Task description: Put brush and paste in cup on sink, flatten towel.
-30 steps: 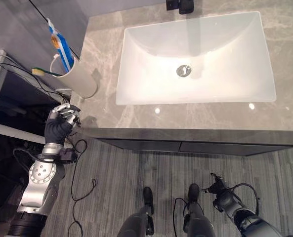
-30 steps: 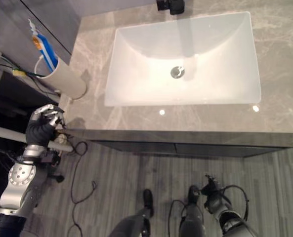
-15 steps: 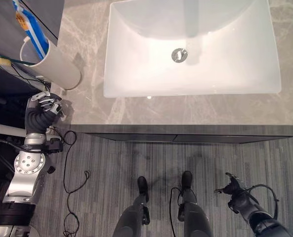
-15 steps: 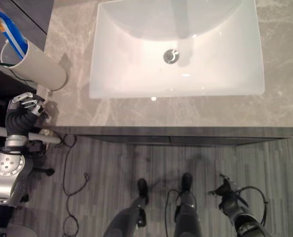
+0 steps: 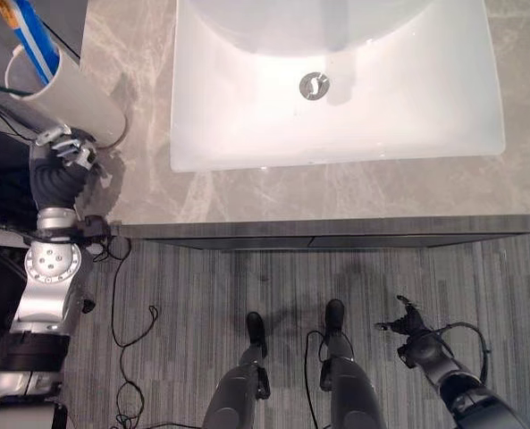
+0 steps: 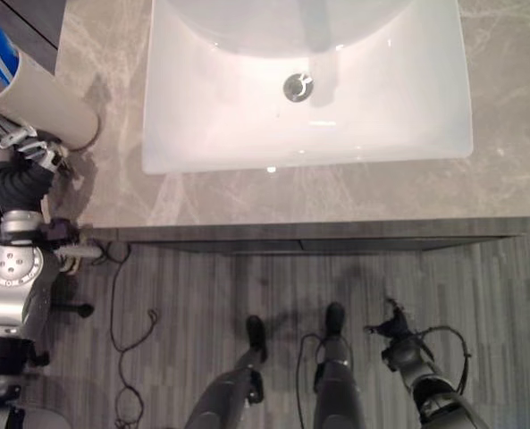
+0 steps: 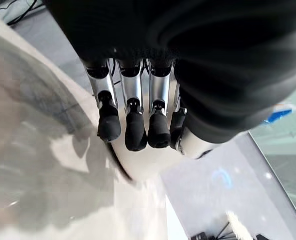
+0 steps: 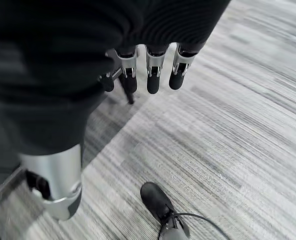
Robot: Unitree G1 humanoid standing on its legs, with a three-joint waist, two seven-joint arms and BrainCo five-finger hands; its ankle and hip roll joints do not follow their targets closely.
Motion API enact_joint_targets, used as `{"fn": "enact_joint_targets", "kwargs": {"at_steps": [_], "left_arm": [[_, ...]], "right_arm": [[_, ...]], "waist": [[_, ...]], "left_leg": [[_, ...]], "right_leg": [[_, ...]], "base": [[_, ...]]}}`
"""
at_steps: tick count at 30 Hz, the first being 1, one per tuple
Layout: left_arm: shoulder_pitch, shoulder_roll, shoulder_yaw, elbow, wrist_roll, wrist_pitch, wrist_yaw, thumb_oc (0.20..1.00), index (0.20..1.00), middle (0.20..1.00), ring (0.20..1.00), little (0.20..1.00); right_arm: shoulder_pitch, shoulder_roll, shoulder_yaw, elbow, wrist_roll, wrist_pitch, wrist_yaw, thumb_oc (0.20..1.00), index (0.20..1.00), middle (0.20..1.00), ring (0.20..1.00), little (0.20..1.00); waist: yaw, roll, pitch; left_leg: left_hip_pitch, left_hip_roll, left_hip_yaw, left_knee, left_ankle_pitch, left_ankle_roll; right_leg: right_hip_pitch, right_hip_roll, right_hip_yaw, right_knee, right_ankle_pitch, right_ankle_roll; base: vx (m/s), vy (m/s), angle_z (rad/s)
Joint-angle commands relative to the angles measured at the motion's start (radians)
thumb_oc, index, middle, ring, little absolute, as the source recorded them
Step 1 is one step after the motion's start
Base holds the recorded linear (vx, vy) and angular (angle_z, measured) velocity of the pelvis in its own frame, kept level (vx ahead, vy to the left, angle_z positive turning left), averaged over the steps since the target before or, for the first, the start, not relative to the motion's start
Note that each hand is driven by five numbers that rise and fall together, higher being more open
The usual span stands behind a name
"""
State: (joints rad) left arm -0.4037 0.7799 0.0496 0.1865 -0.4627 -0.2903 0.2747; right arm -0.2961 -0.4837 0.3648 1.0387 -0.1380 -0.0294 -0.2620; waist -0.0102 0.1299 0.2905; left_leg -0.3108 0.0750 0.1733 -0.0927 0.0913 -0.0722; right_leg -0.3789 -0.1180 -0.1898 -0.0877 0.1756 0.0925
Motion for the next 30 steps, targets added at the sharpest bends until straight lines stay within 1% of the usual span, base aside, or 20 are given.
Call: {"fn": "enact_joint_targets", "kwargs": {"at_steps": [1, 5, 6, 10, 12, 16, 20, 21, 23, 25, 26, 30], "left_arm": [[-0.087, 0.092, -0.025, 0.056, -0.013, -0.071, 0.042, 0.2, 0.2, 0.2, 0.2, 0.2], [-0.15, 0.12, -0.052, 0.113, -0.044, -0.078, 0.053, 0.2, 0.2, 0.2, 0.2, 0.2], [-0.184, 0.135, -0.073, 0.139, -0.045, -0.076, 0.058, 0.2, 0.2, 0.2, 0.2, 0.2], [-0.222, 0.135, -0.101, 0.178, -0.069, -0.079, 0.056, 0.2, 0.2, 0.2, 0.2, 0.2], [-0.219, 0.135, -0.107, 0.164, -0.067, -0.082, 0.054, 0.2, 0.2, 0.2, 0.2, 0.2], [-0.156, 0.121, -0.083, 0.123, -0.051, -0.081, 0.041, 0.2, 0.2, 0.2, 0.2, 0.2], [-0.133, 0.121, -0.067, 0.105, -0.045, -0.083, 0.041, 0.2, 0.2, 0.2, 0.2, 0.2], [-0.106, 0.123, -0.041, 0.106, -0.046, -0.082, 0.044, 0.2, 0.2, 0.2, 0.2, 0.2], [-0.1, 0.131, -0.026, 0.121, -0.044, -0.081, 0.052, 0.2, 0.2, 0.2, 0.2, 0.2], [-0.102, 0.141, -0.016, 0.146, -0.042, -0.079, 0.062, 0.2, 0.2, 0.2, 0.2, 0.2], [-0.128, 0.146, -0.024, 0.178, -0.055, -0.078, 0.073, 0.2, 0.2, 0.2, 0.2, 0.2], [-0.173, 0.148, -0.046, 0.215, -0.082, -0.079, 0.079, 0.2, 0.2, 0.2, 0.2, 0.2]], "right_arm": [[-0.003, 0.007, 0.032, 0.035, -0.027, -0.001, -0.012, 1.0, 1.0, 1.0, 1.0, 1.0], [-0.002, 0.008, 0.032, 0.059, -0.018, 0.002, -0.014, 1.0, 1.0, 1.0, 1.0, 1.0], [-0.001, 0.006, 0.032, 0.068, -0.012, 0.003, -0.018, 1.0, 1.0, 1.0, 1.0, 1.0], [-0.007, 0.011, 0.036, 0.09, -0.007, 0.006, -0.019, 1.0, 1.0, 1.0, 1.0, 1.0], [-0.011, 0.013, 0.035, 0.091, -0.003, 0.005, -0.024, 1.0, 1.0, 1.0, 1.0, 1.0], [-0.007, 0.014, 0.028, 0.071, 0.006, -0.003, -0.029, 1.0, 1.0, 1.0, 1.0, 1.0], [-0.004, 0.013, 0.025, 0.062, 0.009, -0.006, -0.026, 1.0, 1.0, 1.0, 1.0, 1.0], [0.0, 0.01, 0.027, 0.05, 0.003, -0.008, -0.025, 1.0, 1.0, 1.0, 1.0, 1.0], [0.001, 0.009, 0.023, 0.049, 0.006, -0.008, -0.027, 1.0, 1.0, 1.0, 1.0, 1.0], [0.002, 0.007, 0.02, 0.043, 0.006, -0.009, -0.028, 1.0, 1.0, 1.0, 1.0, 1.0], [0.002, 0.003, 0.021, 0.044, 0.006, -0.006, -0.029, 1.0, 1.0, 1.0, 1.0, 1.0], [0.003, 0.002, 0.021, 0.047, 0.009, -0.004, -0.031, 1.0, 1.0, 1.0, 1.0, 1.0]], "waist": [[-0.026, -0.051, -0.028], [-0.033, -0.056, -0.025], [-0.038, -0.057, -0.026], [-0.04, -0.059, -0.027], [-0.04, -0.061, -0.026], [-0.036, -0.062, -0.025], [-0.034, -0.061, -0.026], [-0.031, -0.06, -0.025], [-0.031, -0.059, -0.027], [-0.032, -0.058, -0.026], [-0.034, -0.055, -0.022], [-0.041, -0.053, -0.017]], "left_leg": [[-0.019, 0.012, -0.001, 0.005, 0.022, -0.056], [-0.019, 0.014, 0.003, 0.005, 0.023, -0.057], [-0.022, 0.016, 0.005, 0.005, 0.025, -0.058], [-0.023, 0.018, 0.005, 0.005, 0.024, -0.058], [-0.023, 0.018, 0.004, 0.005, 0.025, -0.058], [-0.022, 0.019, 0.006, 0.005, 0.023, -0.057], [-0.02, 0.018, 0.006, 0.005, 0.023, -0.057], [-0.018, 0.019, 0.006, 0.005, 0.022, -0.057], [-0.022, 0.018, 0.006, 0.005, 0.022, -0.057], [-0.024, 0.02, 0.007, 0.005, 0.023, -0.057], [-0.025, 0.019, 0.008, 0.005, 0.019, -0.058], [-0.031, 0.018, 0.01, 0.005, 0.021, -0.058]], "right_leg": [[0.029, -0.084, 0.063, 0.0, -0.017, 0.075], [0.023, -0.08, 0.071, 0.0, -0.015, 0.076], [0.018, -0.079, 0.074, 0.0, -0.014, 0.076], [0.017, -0.077, 0.076, 0.0, -0.014, 0.076], [0.015, -0.076, 0.076, 0.0, -0.013, 0.076], [0.015, -0.075, 0.077, 0.0, -0.013, 0.075], [0.016, -0.074, 0.078, 0.0, -0.013, 0.074], [0.017, -0.072, 0.076, 0.0, -0.014, 0.072], [0.013, -0.073, 0.077, 0.0, -0.014, 0.071], [0.009, -0.072, 0.079, 0.0, -0.014, 0.072], [0.008, -0.072, 0.08, 0.0, -0.015, 0.073], [0.002, -0.072, 0.08, 0.0, -0.012, 0.073]], "base": [[0.0, 0.0, 0.0], [0.0, -0.003, -0.03], [0.0, 0.0, 0.0], [0.0, 0.0, 0.0], [0.0, 0.0, 0.0], [0.0, 0.0, 0.0], [0.0, 0.0, 0.0], [0.0, 0.0, 0.0], [0.0, 0.0, 0.0], [0.0, 0.0, 0.0], [0.0, 0.0, 0.0], [0.0, -0.002, -0.01]]}}
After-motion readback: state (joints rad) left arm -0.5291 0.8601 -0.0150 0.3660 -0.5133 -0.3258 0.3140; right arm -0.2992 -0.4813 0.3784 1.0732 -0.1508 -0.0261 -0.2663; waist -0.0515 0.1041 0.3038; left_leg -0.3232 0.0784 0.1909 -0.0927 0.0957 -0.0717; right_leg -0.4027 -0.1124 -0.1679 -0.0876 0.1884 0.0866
